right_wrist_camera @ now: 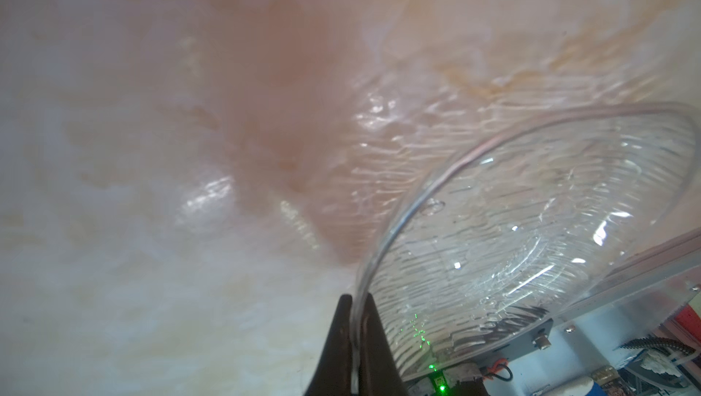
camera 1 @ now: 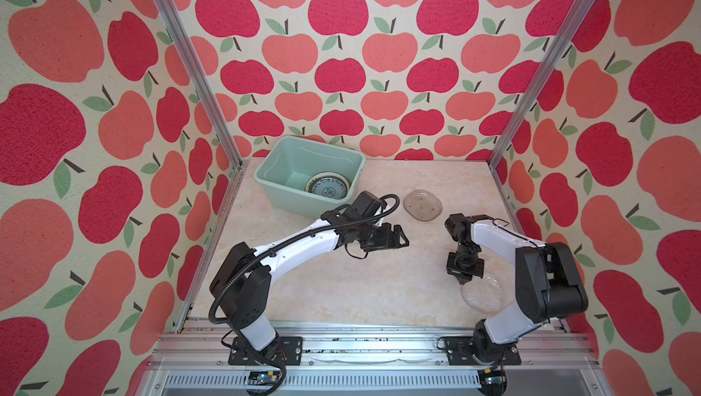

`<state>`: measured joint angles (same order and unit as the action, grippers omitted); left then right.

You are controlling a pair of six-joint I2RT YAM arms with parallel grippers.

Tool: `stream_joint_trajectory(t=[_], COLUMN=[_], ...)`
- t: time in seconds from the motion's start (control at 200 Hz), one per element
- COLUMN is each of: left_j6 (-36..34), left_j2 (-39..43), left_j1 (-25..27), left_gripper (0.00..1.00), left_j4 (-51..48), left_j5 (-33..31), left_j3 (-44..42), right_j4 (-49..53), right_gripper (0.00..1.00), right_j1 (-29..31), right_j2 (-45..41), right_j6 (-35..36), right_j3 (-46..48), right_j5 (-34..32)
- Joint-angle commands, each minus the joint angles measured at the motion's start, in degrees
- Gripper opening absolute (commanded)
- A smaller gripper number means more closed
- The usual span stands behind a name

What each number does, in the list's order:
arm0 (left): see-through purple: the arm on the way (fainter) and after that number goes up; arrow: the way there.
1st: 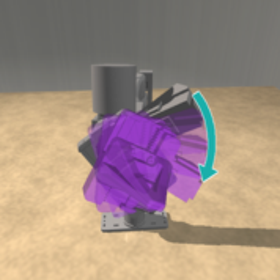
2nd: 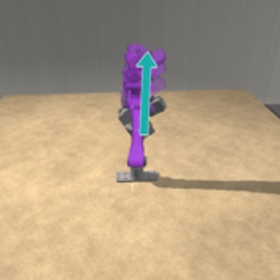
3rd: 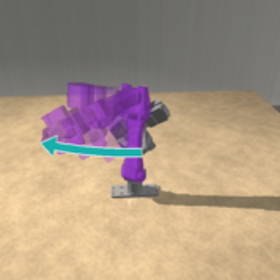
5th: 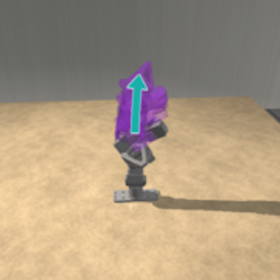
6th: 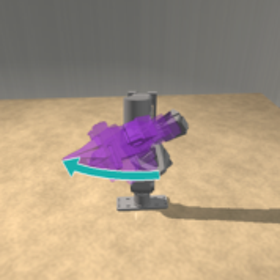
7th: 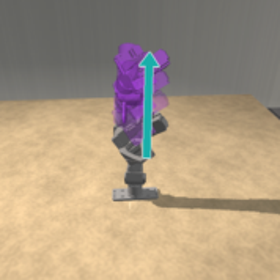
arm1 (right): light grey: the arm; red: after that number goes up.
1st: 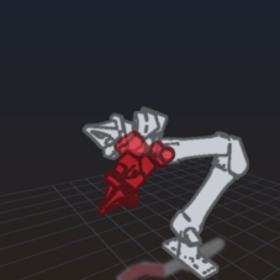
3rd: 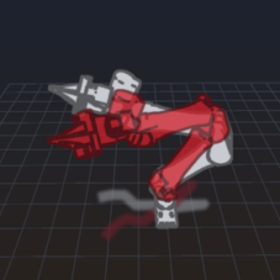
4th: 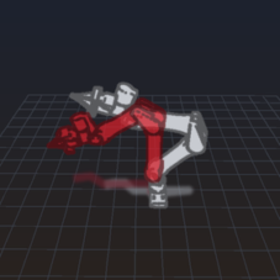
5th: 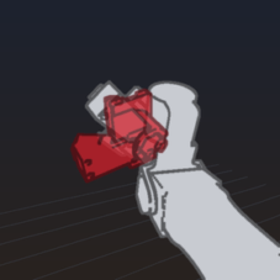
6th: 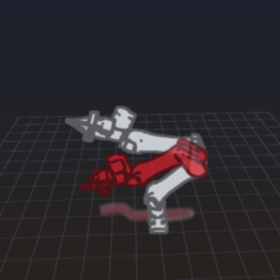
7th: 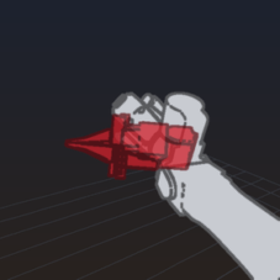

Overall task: Place the plates into the plastic bin on the countertop
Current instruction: 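Grip the clear glass plate rim with the right gripper and tilt it upright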

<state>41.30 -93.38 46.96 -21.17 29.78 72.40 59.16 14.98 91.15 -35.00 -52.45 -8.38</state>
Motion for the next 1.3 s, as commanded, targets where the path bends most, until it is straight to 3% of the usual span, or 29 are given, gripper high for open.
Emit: stream_joint_trajectory(t=[0.0, 0.5, 0.87, 1.041, 1.191, 1.291], left_j6=[0.2, -1.5, -7.9, -16.6, -30.8, -40.9], left_j2=[4.0, 11.2, 15.8, 17.7, 18.2, 19.3], left_j1=[-0.5, 1.2, 2.5, 3.7, 7.6, 11.7], left_gripper=[0.88, 0.84, 0.84, 0.85, 0.86, 0.86], left_j4=[0.3, 13.8, 21.2, 21.9, 15.9, 18.6], left_j5=[-1.4, -2.2, -7.3, -8.5, -12.5, -16.7], left_j3=[-1.4, -7.3, -7.5, -6.6, -3.5, -5.8], right_j4=[-2.8, -4.8, -6.9, -8.2, -9.1, -11.2], right_gripper=[0.0, 0.0, 0.0, 0.0, 0.0, 0.0], right_j1=[1.7, 7.2, 7.3, 7.3, 7.0, 6.5], right_j2=[-0.5, -0.4, -9.3, -13.6, -16.5, -18.7], right_j6=[-0.5, -7.5, -15.2, -18.9, -22.2, -25.5], right_j3=[-4.2, -15.2, -20.8, -25.1, -28.4, -29.1], right_j5=[7.4, 17.9, 23.0, 24.5, 25.3, 26.8])
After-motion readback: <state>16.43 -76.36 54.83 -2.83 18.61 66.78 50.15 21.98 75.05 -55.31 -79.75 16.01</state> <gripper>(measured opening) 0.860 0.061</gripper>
